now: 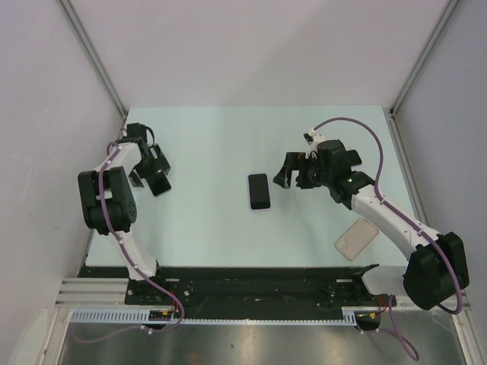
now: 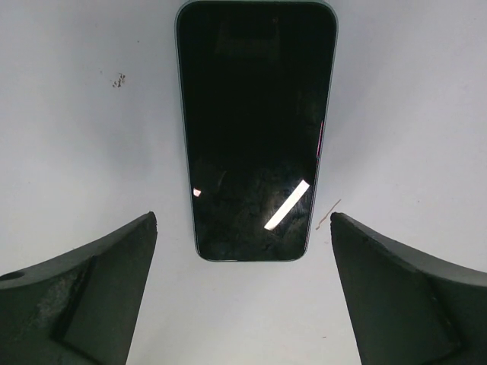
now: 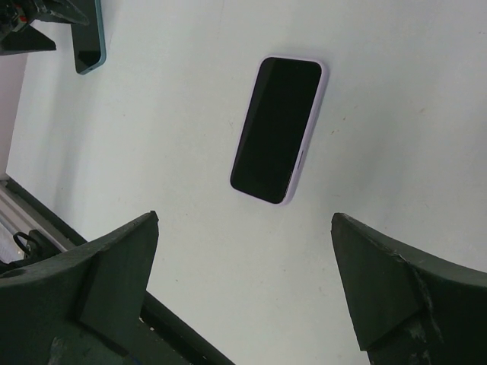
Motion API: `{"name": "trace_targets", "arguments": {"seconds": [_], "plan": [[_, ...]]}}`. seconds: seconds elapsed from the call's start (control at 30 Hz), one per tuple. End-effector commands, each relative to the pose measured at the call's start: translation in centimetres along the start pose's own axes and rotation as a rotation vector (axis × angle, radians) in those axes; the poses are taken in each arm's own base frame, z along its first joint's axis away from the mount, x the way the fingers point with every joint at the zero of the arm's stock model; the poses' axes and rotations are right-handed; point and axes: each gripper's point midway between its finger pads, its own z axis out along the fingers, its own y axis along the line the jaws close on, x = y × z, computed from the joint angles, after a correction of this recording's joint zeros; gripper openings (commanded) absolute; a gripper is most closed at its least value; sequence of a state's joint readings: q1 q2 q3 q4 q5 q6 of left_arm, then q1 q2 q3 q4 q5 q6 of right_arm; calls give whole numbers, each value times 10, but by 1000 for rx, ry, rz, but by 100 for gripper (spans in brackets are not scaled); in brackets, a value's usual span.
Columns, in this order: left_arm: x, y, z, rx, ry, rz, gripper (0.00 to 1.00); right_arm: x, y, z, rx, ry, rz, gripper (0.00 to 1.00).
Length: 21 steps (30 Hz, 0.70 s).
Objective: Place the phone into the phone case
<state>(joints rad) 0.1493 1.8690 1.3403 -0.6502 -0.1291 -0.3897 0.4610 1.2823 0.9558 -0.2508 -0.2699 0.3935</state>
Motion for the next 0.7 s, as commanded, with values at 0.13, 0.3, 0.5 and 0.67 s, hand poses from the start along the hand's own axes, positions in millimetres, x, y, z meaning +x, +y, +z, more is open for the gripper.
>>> {"name": "trace_targets", "arguments": {"seconds": [0.13,0.3,0.5,0.67], "plan": [[-2,-4,12,12,32,34,97,-11,3,-7,-8,-50,-20,100],[-2,-3,17,3,30,48,97,-11,-3,-3,28,-53,28,100],[2,-5,23,12,46,48,94,-11,-2,-5,33,-57,33,100],[11,-7,24,30,71,48,86,-7,-11,-2,66,-40,28,100]]}}
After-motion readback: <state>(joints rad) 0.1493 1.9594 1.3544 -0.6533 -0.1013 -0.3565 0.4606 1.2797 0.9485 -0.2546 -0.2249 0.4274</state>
